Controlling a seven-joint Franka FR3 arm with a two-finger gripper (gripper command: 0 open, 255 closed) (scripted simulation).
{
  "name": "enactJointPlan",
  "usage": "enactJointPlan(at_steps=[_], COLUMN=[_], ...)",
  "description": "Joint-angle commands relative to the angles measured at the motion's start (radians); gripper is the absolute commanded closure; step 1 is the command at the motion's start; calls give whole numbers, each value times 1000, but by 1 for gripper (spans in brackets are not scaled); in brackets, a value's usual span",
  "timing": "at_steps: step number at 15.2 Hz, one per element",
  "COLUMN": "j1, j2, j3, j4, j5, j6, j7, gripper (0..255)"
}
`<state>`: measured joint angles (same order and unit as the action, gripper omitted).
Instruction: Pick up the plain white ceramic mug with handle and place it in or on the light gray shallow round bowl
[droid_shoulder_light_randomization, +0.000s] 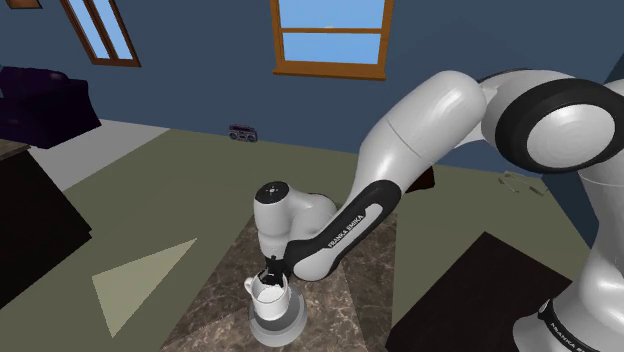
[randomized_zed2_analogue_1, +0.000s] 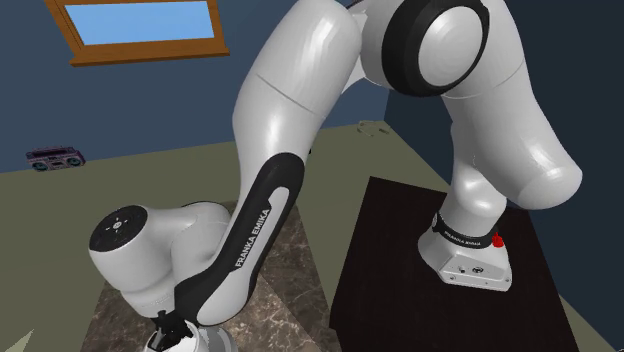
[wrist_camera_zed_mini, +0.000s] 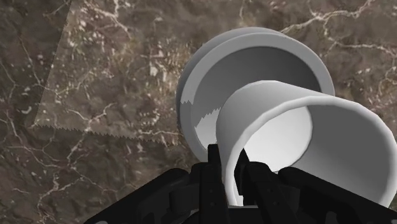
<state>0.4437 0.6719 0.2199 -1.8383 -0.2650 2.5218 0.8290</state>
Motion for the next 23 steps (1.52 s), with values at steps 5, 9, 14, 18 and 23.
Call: enactJointPlan(at_steps=[5, 9, 14, 18, 23], j1=[0, 0, -16, -19, -19], j2=[1, 1, -80, -100, -100], j3=[0, 0, 22, 27, 27], j4=[0, 1, -20, -23, -23], j5=[-1, -1, 23, 30, 30], j6=[2, 2, -59, -76, -76], j7=[0, 0, -15, -19, -19], gripper=[255, 0, 0, 0, 0])
